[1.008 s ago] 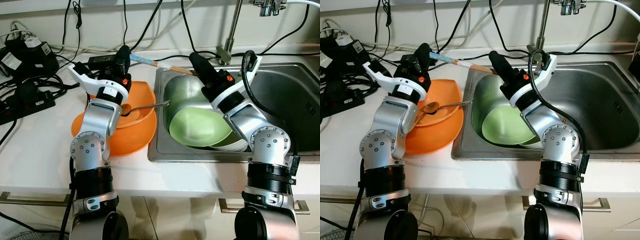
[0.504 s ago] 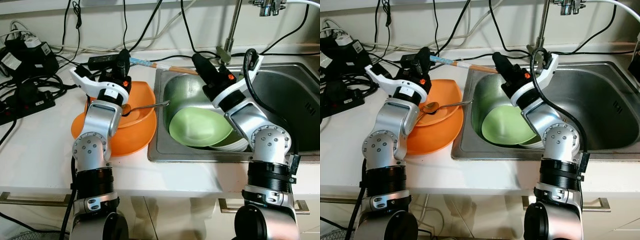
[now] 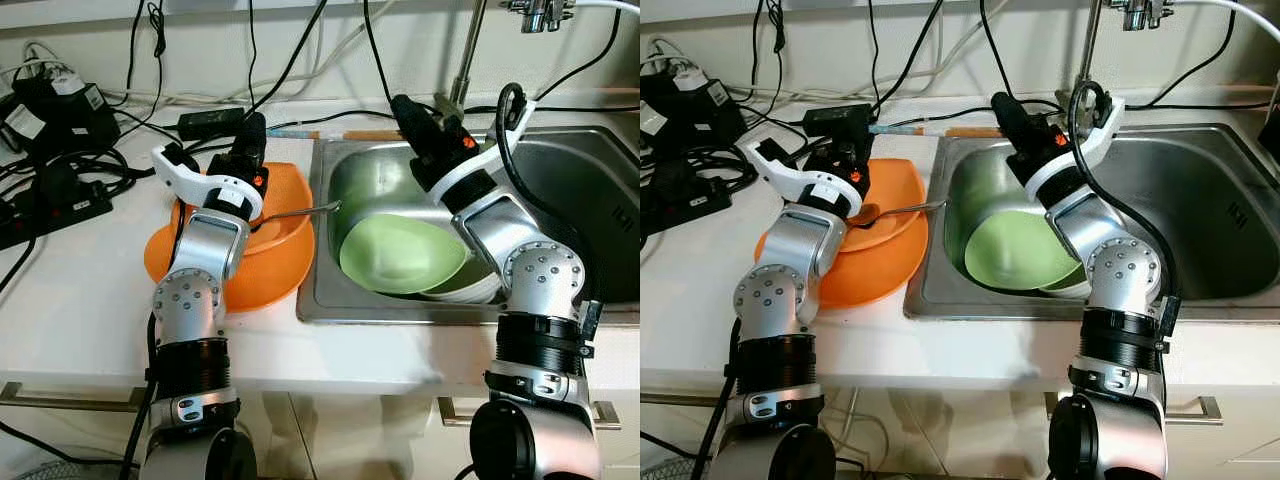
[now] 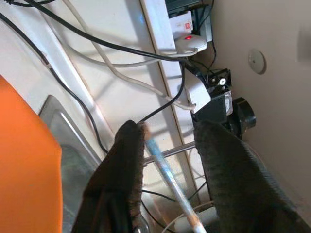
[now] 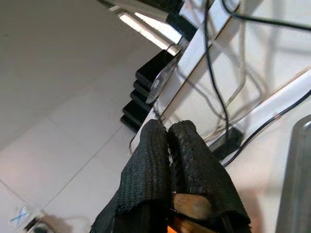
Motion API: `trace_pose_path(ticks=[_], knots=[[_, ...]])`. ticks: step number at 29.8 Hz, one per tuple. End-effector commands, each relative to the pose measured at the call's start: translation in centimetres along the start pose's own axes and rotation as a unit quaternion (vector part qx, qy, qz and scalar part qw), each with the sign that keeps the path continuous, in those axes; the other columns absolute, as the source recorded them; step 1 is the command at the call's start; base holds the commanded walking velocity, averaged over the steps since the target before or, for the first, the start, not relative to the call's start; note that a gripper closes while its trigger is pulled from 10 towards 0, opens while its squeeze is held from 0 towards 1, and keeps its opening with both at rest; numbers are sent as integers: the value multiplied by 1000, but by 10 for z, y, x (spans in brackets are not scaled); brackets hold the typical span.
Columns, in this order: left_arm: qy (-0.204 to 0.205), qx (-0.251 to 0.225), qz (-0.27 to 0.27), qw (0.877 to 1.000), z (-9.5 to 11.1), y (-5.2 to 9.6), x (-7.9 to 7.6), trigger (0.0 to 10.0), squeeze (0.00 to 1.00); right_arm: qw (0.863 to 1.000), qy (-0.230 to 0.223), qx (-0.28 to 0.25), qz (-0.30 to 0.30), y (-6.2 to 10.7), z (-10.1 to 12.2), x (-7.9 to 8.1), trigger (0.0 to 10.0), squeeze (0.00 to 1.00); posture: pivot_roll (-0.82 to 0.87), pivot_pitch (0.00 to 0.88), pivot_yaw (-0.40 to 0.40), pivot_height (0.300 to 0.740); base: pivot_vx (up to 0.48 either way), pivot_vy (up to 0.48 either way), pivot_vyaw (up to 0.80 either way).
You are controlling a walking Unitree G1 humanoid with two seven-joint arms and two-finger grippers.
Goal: Kitchen organization
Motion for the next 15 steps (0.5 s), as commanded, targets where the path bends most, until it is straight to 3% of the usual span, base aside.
trace_pose_path(ticks=[1, 5, 11, 13, 15], knots=[[15, 15, 13, 1000, -11, 1, 5, 10000, 1000, 1000, 6, -8, -11, -4, 5, 0, 0, 0, -116, 0, 124, 740, 0, 0, 0], [-1, 44, 17, 999, -12, 7, 8, 10000, 1000, 994, 18, -52, -91, -3, 19, -20, 0, 0, -112, 0, 122, 740, 0, 0, 0], [-32, 73, 22, 997, -13, 16, 12, 10000, 1000, 984, 53, -76, -154, 2, 31, -39, 0, 0, -111, 0, 121, 740, 0, 0, 0], [-58, 94, 20, 994, -16, 19, 12, 10000, 1000, 975, 110, -64, -181, 3, 33, -45, 0, 0, -113, 0, 120, 740, 0, 0, 0], [-64, 98, 19, 993, -17, 20, 12, 10000, 1000, 971, 130, -60, -191, 4, 33, -47, 0, 0, -113, 0, 120, 740, 0, 0, 0]])
Point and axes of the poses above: a point about 5 cm out from each wrist's last joint towards the gripper, its own y axis pointing back from the gripper into the wrist, its own z axis along the axis of the wrist's last joint, x = y × z, the point moved 1 cm from there along -y, pointing out of the wrist towards the gripper, and after that the axes turned 13 degrees about y, right-handed, at the moved point
